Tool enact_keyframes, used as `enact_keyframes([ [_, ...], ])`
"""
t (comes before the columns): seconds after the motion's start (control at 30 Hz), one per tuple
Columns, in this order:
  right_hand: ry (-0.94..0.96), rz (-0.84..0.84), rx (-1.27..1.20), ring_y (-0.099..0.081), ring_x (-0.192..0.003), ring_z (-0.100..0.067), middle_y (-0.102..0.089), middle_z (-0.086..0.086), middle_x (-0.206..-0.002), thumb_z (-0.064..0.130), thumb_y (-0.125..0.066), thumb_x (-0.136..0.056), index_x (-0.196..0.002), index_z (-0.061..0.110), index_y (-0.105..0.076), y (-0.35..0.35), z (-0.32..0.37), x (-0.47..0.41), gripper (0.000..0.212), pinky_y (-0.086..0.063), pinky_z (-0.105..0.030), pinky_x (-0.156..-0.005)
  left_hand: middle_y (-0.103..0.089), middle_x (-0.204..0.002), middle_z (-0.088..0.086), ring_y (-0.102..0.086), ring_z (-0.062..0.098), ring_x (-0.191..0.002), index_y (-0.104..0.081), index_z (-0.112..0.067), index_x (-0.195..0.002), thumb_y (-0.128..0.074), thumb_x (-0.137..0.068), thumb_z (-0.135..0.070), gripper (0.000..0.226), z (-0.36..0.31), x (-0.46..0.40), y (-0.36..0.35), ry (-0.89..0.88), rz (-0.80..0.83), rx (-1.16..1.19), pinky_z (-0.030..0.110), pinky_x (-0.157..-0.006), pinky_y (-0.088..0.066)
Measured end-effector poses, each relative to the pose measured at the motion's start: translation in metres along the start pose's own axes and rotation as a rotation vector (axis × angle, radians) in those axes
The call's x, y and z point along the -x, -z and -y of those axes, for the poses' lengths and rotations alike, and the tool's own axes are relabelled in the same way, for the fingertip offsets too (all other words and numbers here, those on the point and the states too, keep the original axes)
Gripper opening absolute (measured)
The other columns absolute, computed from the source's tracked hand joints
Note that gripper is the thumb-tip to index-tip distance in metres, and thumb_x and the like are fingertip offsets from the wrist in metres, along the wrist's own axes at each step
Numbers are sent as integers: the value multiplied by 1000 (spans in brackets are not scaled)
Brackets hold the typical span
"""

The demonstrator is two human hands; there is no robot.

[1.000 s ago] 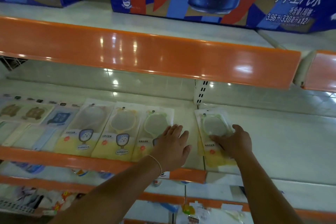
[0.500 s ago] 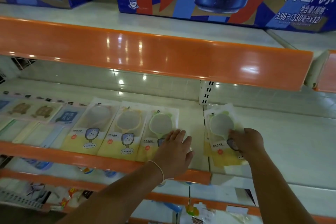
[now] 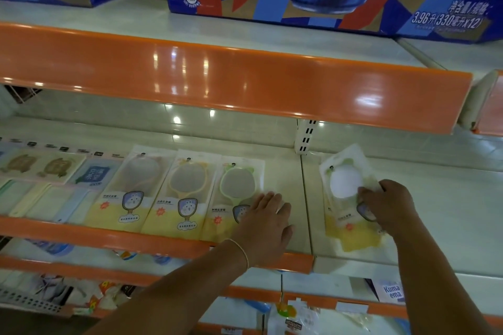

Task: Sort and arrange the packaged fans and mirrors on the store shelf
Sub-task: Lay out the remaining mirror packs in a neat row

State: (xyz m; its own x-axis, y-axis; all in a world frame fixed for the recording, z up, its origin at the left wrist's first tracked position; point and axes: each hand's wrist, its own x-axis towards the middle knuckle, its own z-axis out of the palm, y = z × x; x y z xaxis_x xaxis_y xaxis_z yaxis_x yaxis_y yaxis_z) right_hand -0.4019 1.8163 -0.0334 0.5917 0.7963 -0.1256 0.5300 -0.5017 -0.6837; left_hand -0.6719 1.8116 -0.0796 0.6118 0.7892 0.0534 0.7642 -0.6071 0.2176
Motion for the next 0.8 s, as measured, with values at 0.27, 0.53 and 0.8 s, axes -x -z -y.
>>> enact_keyframes([
  [0.27, -118, 232, -496, -50, -53, -24, -56, -13, -68, 30, -71, -79, -82, 7, -61, -36, 25, 33, 26, -45, -33, -47, -44, -143, 21, -35, 37, -137, -48, -5, -135, -20, -95, -47, 65, 4, -7, 3, 103, -149, 5, 49, -118, -21],
  [0.53, -84, 194, -479, -68, -78, -22, -69, -5, -88, 23, -72, -83, -105, 17, -61, -86, 33, 50, 25, -60, -42, -67, -44, -143, 20, -32, 37, -139, -47, -5, -135, -13, -94, -51, 71, 14, 2, 0, 148, -147, -20, 46, -120, -14],
  [0.8, 77, 151, -175, -63, -83, -18, -63, -5, -97, 22, -70, -84, -135, 14, -49, -90, 31, 53, 55, -55, -29, -60, -45, -141, 18, -29, 35, -141, -48, -6, -134, -25, -95, -46, 60, 13, 7, -7, 36, -128, -16, 44, -120, -13],
])
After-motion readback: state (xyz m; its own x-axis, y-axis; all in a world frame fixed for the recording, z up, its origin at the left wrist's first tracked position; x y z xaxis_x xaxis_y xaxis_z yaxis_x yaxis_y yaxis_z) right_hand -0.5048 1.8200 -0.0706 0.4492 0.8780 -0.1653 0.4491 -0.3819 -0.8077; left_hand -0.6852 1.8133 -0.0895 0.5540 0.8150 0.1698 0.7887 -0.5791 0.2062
